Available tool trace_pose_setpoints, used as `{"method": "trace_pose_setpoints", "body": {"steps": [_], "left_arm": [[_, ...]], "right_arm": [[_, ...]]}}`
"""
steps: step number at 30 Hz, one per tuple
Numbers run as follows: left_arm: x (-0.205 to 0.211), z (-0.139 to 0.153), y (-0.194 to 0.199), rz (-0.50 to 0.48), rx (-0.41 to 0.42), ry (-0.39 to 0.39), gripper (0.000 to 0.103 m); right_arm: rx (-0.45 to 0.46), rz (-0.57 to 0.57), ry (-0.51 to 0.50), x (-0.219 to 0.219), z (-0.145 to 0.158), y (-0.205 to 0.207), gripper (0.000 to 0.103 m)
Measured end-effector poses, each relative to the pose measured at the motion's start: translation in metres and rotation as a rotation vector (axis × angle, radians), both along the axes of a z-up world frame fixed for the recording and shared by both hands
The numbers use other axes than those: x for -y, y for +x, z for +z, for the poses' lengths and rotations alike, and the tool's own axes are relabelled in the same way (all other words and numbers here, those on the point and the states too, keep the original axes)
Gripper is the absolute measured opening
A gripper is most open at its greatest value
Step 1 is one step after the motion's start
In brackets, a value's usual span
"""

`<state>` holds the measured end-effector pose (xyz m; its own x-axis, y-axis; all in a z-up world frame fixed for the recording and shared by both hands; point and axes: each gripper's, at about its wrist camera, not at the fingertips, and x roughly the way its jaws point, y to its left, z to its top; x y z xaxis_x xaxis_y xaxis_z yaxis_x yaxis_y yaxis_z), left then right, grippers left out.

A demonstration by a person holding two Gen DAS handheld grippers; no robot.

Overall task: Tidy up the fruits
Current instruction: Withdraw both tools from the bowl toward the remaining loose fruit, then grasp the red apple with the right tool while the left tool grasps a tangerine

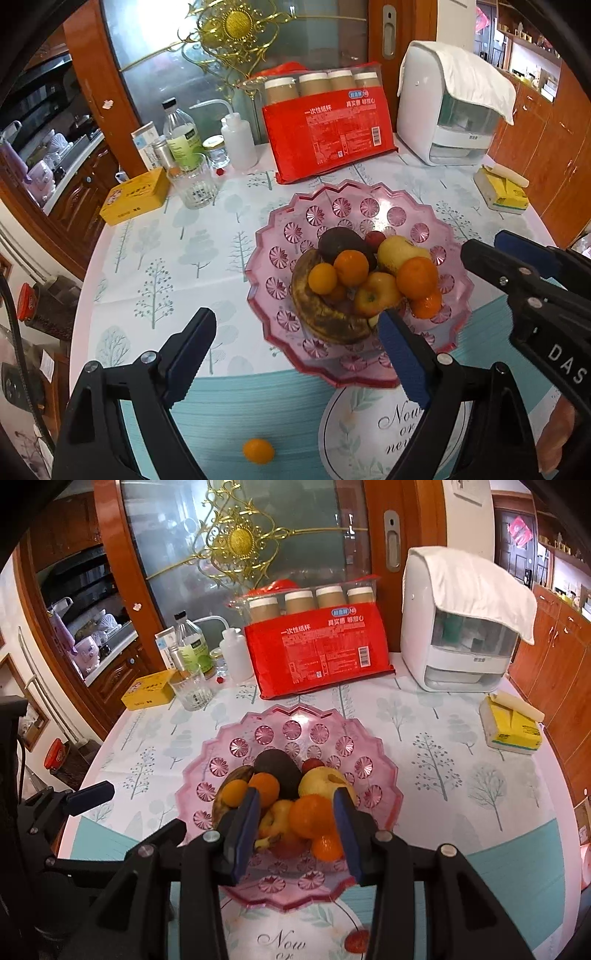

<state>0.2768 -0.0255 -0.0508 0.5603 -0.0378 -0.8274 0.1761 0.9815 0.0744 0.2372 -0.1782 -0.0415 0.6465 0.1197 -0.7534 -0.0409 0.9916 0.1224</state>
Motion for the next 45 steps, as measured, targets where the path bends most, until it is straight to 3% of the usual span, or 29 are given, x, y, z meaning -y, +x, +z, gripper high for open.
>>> {"method": "trace_pose_setpoints", "body": {"steps": [10,18,28,38,45], "left_arm": [[-0.011,0.015,-0.041,0.032,0.032,-0.007,0.089],[-0.031,0.002,-0.070,0.082,0.015,-0.023,0.089],[-0.068,-0.036,-0.107,0.175,-0.015,-0.079,0.089],[-0.113,-0.098,-0.126,0.326,-0.132,-0.094,0.089],[-0.117,-0.130,-0.124,0.346,-0.181,-0.097,0.089]], "right_arm": [[0.025,0.003,0.000,0.006,0.014,-0.038,0.042],[-0.027,-0.011,-0.010,0.022,-0.008,-0.065,0.042],[-0.129,-0.031,-0.031,0.043,-0.060,-0.092,0.042],[-0.220,-0.048,-0.040,0.053,-0.110,-0.103,0.042],[-0.254,-0.058,-0.042,0.056,-0.132,-0.103,0.042]]}}
